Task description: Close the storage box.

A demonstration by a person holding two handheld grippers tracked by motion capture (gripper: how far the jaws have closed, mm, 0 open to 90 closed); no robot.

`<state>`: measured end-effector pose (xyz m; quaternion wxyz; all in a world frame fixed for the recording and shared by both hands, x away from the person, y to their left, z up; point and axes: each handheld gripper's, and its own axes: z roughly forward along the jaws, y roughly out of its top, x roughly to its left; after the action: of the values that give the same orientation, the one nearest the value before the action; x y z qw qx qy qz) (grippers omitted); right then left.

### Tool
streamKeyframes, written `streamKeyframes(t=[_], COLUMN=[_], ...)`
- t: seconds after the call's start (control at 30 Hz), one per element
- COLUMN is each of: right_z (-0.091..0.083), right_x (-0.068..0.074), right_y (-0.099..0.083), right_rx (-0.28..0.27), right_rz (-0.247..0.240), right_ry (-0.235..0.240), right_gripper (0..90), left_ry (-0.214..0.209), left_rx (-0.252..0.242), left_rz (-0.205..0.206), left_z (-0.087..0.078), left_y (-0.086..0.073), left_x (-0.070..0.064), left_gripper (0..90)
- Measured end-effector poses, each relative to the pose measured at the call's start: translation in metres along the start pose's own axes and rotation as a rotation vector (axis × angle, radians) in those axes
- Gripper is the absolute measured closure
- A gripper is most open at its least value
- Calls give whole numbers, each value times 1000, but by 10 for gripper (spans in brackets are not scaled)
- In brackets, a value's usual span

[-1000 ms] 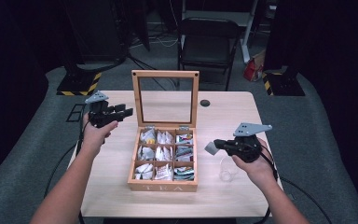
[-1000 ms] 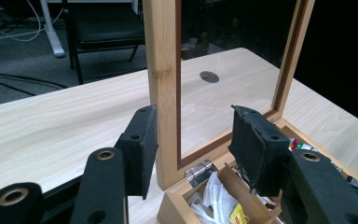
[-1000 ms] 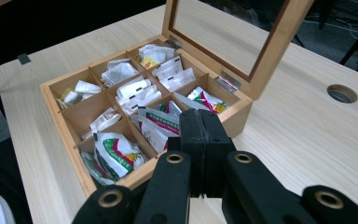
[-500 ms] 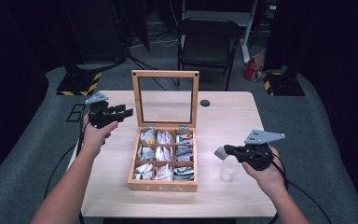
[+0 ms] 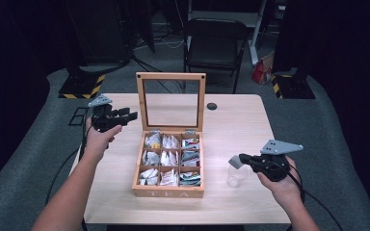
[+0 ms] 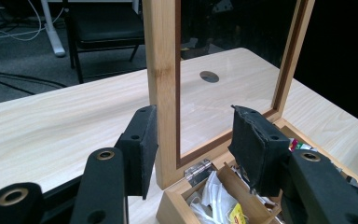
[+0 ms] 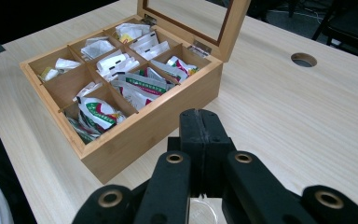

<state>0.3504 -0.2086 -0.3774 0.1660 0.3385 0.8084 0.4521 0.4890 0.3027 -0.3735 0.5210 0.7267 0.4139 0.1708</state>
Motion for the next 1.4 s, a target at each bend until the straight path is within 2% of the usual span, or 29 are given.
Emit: streamKeyframes(t=[0.3, 0.57, 0.93, 1.17, 1.4], right_z=[3, 11, 20, 24, 24], right_x=[-1, 0, -2, -4, -4], right_y=[-13, -25, -38, -40, -39], right_rx=[18, 51, 76, 76, 78], right_rz=[21, 21, 49, 57, 57], right_ry=[-4, -17, -17, -13, -19], right_gripper=[900, 900, 900, 895, 854], left_ry=[1, -3, 0, 4, 3], left_rx=[1, 5, 5, 4, 7], left_rz=[-7, -6, -4, -11, -13], left_z=[-1, 0, -2, -2, -2], left_y=[-1, -2, -3, -5, -5], left_x=[0, 0, 2, 3, 4], left_gripper=[507, 507, 507, 507, 507])
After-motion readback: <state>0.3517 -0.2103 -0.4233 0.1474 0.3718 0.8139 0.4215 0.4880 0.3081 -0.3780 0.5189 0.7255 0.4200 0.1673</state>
